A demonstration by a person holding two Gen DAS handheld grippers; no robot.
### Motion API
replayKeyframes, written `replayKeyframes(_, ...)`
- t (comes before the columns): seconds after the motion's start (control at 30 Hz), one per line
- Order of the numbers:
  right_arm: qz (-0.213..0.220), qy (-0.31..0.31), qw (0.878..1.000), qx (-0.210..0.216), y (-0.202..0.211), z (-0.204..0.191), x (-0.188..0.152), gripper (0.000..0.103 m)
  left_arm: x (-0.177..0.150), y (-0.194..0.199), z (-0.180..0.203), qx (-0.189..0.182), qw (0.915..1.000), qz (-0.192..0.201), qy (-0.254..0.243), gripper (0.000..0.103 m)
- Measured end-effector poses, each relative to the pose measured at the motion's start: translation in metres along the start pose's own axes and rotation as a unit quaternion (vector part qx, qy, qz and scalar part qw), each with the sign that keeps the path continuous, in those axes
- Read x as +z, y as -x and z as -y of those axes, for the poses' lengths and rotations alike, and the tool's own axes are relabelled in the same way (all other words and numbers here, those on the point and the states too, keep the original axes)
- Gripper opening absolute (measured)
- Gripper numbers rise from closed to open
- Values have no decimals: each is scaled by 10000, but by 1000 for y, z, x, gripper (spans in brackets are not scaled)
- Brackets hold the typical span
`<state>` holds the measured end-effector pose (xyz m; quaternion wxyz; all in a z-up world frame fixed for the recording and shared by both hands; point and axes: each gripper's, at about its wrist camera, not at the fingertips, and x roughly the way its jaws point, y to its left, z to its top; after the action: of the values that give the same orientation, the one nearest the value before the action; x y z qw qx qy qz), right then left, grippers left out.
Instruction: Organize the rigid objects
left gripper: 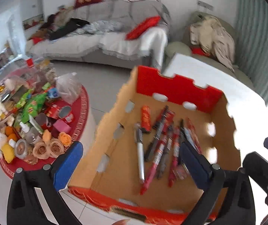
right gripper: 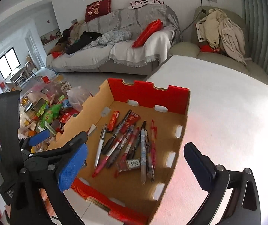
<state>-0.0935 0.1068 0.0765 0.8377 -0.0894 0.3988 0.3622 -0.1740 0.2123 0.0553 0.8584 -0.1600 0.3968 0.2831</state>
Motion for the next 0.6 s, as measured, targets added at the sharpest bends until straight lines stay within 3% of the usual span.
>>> replayKeyframes(0.2, -572, 82, 9979, -298, -1, 4, -5, 103, -4, 10, -2, -2, 9998, -204, 52, 103)
replayKeyframes(0.6, -710, 119, 9972, -195, -2, 3, -9, 103, -6, 20, -1, 13, 9997, -233, 3, 103)
